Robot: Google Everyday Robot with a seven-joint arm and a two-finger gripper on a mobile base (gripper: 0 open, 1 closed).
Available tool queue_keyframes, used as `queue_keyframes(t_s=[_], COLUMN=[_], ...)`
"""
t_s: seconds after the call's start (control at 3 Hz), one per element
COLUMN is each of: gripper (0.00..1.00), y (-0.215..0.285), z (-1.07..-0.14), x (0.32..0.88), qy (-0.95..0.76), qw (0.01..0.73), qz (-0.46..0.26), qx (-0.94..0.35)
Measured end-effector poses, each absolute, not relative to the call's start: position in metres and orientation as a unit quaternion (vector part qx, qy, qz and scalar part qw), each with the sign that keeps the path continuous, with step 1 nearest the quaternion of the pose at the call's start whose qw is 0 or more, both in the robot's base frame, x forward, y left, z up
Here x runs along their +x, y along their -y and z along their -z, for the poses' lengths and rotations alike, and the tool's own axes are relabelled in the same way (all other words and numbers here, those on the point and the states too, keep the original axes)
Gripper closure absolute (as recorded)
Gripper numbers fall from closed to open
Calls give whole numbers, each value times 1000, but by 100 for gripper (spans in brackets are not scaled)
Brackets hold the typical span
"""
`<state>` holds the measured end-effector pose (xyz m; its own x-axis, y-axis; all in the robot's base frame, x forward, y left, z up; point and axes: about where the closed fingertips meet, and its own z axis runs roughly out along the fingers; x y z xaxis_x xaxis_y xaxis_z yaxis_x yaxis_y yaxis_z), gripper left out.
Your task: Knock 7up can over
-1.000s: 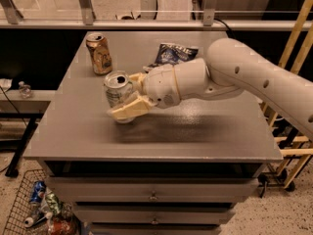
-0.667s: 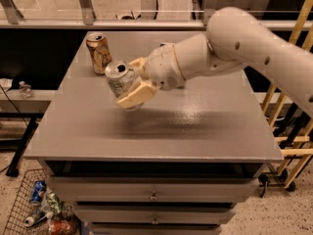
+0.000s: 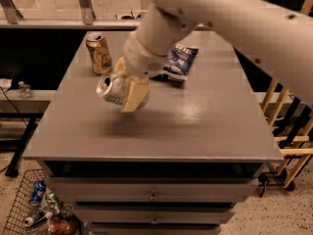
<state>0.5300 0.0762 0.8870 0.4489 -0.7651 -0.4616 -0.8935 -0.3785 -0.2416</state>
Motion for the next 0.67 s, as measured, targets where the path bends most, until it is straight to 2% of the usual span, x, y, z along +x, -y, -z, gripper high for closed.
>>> queue_keyframes(t_s=[0.67], gripper=[100], y=[-81], z=[-822], x=[511], qy=[-441], qw=[36], qz=[0], qx=[-897])
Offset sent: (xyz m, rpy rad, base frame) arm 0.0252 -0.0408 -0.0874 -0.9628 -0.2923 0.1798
